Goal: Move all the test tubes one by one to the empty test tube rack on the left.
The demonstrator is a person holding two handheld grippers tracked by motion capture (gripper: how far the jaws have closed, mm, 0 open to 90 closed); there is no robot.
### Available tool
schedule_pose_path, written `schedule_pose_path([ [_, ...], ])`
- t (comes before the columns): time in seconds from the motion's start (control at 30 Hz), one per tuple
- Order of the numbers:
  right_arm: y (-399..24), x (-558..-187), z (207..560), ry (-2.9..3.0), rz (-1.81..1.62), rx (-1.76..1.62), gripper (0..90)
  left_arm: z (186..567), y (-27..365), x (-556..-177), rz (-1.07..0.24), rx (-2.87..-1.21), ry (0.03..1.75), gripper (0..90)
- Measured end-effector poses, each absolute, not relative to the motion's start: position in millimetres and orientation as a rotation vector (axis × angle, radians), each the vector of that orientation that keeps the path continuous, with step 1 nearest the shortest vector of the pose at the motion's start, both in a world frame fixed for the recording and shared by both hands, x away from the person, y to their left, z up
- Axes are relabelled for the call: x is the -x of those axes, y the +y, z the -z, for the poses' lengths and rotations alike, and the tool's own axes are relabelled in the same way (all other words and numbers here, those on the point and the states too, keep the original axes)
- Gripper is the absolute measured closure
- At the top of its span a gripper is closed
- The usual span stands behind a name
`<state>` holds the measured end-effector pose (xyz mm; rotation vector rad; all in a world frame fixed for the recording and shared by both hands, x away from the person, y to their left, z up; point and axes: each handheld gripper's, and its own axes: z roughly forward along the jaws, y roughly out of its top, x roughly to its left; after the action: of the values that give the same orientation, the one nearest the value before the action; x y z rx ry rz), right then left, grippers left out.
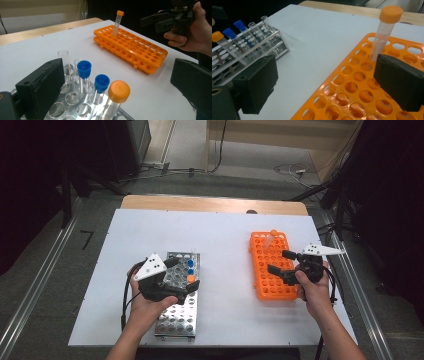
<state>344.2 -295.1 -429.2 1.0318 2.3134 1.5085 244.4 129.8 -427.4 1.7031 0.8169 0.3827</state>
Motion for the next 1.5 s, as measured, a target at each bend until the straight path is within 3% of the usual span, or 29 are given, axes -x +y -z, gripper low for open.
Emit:
schedule_pose_path([
  [0.1, -296, -355, 429, 2.284, -1.494, -1.085, 9.6, 427, 130, -245, -0.382, -1.700, 0.819, 0.0],
  [0.23, -293, -370, 428, 2.252, -1.441, -1.155, 24.6, 428, 129, -245, -0.377, -1.705, 0.819, 0.0],
  [0.8, -278, -420, 453, 2.230, -1.240, -1.337, 60.9, 429, 127, -245, -0.375, -1.711, 0.819, 0.0],
  [1.17, -264, -429, 457, 2.267, -1.148, -1.320, 70.4, 430, 124, -245, -0.369, -1.712, 0.820, 0.0],
  [1.5, -263, -426, 455, 2.248, -1.143, -1.294, 72.9, 429, 125, -245, -0.372, -1.703, 0.822, 0.0],
])
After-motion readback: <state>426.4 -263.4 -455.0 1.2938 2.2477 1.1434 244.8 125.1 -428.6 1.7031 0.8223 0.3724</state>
